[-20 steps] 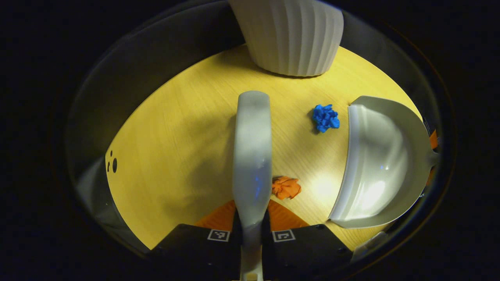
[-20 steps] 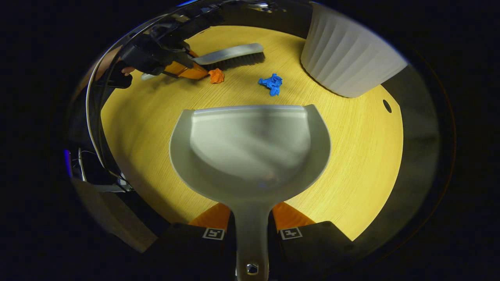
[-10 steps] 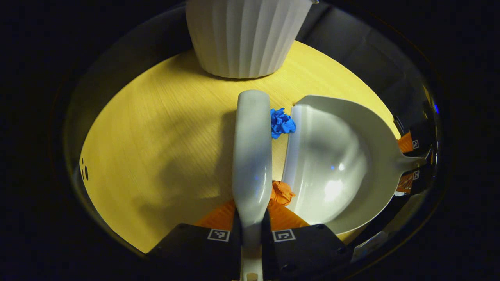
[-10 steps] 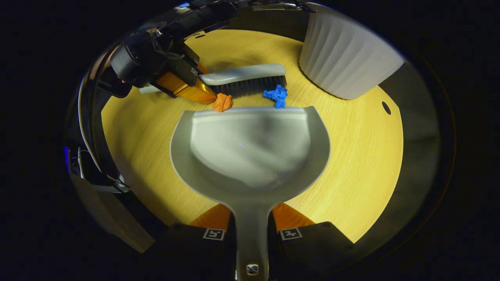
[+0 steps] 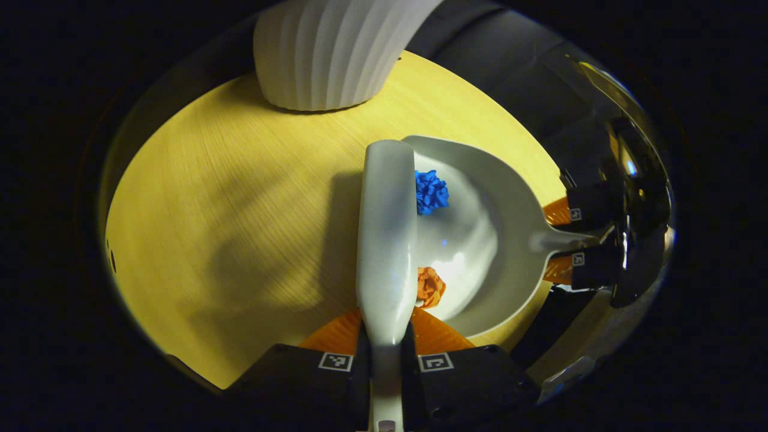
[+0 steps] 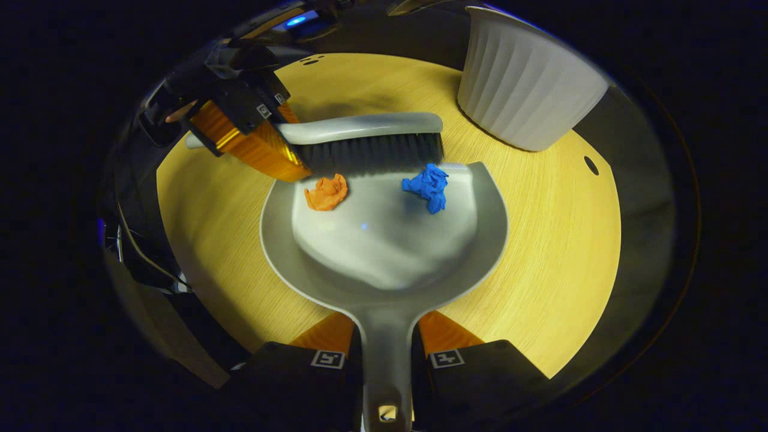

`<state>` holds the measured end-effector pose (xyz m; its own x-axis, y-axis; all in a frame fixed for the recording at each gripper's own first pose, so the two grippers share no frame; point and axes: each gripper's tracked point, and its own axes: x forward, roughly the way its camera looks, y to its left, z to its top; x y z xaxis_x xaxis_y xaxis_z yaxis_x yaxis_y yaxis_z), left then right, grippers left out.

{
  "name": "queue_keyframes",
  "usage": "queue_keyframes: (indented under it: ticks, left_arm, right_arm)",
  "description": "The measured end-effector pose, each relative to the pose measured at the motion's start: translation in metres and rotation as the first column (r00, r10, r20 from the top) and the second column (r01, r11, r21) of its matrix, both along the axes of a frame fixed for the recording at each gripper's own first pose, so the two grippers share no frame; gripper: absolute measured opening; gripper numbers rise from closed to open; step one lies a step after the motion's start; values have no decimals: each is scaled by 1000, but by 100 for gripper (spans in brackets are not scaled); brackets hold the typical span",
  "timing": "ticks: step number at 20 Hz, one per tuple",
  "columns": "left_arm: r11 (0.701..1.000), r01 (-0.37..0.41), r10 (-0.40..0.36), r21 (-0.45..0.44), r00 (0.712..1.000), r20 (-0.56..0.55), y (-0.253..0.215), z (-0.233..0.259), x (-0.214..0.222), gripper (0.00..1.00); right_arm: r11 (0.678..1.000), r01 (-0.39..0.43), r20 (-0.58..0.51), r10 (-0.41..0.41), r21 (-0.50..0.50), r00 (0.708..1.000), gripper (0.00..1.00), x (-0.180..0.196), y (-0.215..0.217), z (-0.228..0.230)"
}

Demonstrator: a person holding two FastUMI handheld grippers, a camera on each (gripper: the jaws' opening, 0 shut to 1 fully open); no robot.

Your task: Pick up the small broom and dustpan from the desktop, sweep the trash into the dustpan with the broom, and then empty the trash into the garbage bin.

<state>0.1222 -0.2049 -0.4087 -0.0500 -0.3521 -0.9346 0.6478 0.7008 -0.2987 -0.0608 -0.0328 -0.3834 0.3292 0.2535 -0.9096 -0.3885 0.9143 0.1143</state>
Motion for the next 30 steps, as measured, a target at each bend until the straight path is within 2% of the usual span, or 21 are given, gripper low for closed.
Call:
queue_keyframes:
  ticks: [1, 4, 6, 11, 12, 13, 16, 17, 18, 19, 20, 23, 27, 30]
  left_arm:
    - [1000, 2, -2, 3, 1000, 16, 1, -2, -3, 25]
    - [1000, -15, 13, 19, 997, 79, 10, 14, -1, 25]
    - [998, -53, 48, 34, 991, 128, 22, 23, 5, 25]
    - [972, -214, 184, 92, 947, 265, 90, 46, 28, 25]
    - [967, -235, 203, 97, 943, 262, 101, 48, 26, 25]
    - [962, -254, 222, 101, 941, 256, 111, 50, 21, 23]
    - [948, -305, 276, 95, 932, 236, 137, 40, 17, 25]
    - [945, -313, 285, 93, 930, 232, 148, 29, 21, 25]
    - [945, -317, 290, 86, 928, 232, 153, 20, 22, 23]
    - [945, -317, 292, 79, 928, 230, 158, 17, 15, 25]
    - [948, -310, 287, 75, 931, 227, 166, 13, 12, 25]
    - [958, -278, 256, 70, 940, 228, 174, 9, -2, 25]
    - [962, -269, 254, 45, 943, 216, 180, 5, -19, 24]
    - [959, -282, 269, 41, 942, 202, 186, 0, -26, 25]
  right_arm:
    - [1000, 5, 15, -5, 2, 1000, 36, -2, 0, -3]
    - [1000, 13, 63, -14, 7, 998, 36, -4, -1, -7]
    - [999, 41, 91, -43, 23, 995, 36, -5, 0, -7]
    - [980, 198, 67, -199, 19, 978, 32, -16, -15, 17]
    - [975, 221, 67, -221, 8, 973, 36, -19, -21, 25]
    - [969, 248, 71, -247, 1, 966, 36, -21, -27, 35]
    - [942, 335, 72, -333, -11, 940, 36, -23, -34, 63]
    - [931, 363, 71, -361, -26, 930, 36, -22, -41, 74]
    - [919, 393, 70, -390, -38, 918, 41, -24, -52, 88]
    - [904, 424, 69, -421, -46, 904, 41, -21, -61, 103]
    - [891, 451, 73, -446, -53, 892, 36, -19, -72, 121]
    - [859, 507, 117, -497, -77, 860, 36, 4, -98, 181]
    - [828, 549, 195, -524, -111, 829, 36, 45, -133, 243]
    - [813, 566, 224, -532, -133, 817, 36, 76, -151, 267]
